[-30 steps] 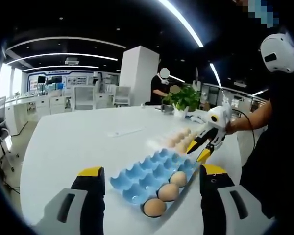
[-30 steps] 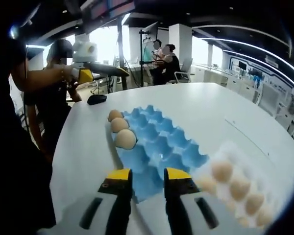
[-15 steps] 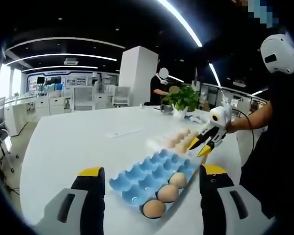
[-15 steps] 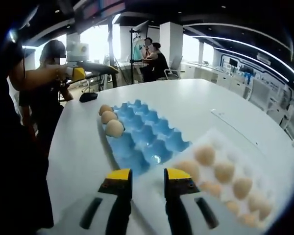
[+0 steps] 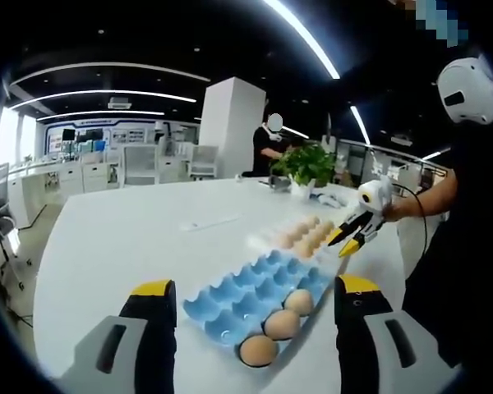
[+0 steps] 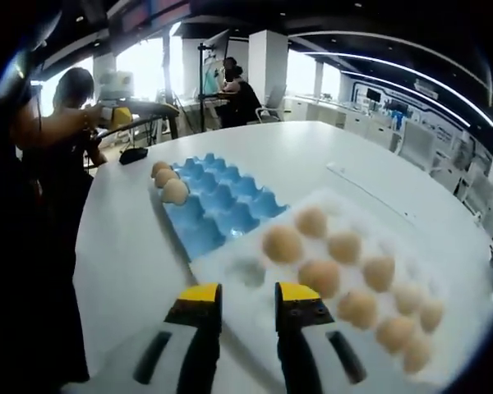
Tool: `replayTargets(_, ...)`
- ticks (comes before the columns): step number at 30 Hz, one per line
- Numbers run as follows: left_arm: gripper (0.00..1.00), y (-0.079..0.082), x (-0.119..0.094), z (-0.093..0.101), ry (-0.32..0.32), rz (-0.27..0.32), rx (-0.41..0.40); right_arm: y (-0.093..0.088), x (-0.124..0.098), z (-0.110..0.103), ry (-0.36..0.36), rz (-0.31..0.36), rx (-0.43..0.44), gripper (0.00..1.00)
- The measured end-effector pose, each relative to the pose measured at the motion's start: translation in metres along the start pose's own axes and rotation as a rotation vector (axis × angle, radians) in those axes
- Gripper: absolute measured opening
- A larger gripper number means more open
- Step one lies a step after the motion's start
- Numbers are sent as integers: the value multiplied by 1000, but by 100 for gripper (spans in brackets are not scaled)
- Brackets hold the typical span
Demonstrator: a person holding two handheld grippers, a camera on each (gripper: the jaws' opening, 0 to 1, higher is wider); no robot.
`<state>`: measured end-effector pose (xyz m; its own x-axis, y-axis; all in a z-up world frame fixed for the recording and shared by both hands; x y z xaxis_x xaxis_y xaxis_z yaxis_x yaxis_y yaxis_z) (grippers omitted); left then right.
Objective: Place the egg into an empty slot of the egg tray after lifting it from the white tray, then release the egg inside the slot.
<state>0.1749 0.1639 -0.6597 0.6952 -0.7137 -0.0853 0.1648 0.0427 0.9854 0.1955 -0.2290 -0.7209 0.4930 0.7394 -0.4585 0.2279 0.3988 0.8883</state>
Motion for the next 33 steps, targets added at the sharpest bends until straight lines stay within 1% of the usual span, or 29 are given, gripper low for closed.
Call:
replayTargets(9, 80, 1, 2, 0, -6, -1, -1, -7, -15, 9, -46, -14, 7, 25)
replayTargets(22, 79, 0, 0, 0, -1, -4, -2, -20, -43, 27, -136, -52, 13, 25)
replayTargets(26, 78, 0, 0, 0, -2, -3, -1, -23, -52, 34, -163, -70, 10, 25)
replayTargets(33, 78, 1, 1, 0, -1, -2, -1, -28, -65, 50, -231, -98, 6, 25)
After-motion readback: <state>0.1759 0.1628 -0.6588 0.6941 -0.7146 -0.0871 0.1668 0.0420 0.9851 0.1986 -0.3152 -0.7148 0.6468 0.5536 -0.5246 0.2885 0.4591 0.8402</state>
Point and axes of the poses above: the point that each gripper's makers call its tool centre point, and the gripper's own axes: x roughly forward along the fingers, z roughly to its right, y roughly out of its top, the point moved 8 cm from there along -x, roughly backward along the fingers, and after that the axes turned 11 degrees about z, right-handed, at the moved point
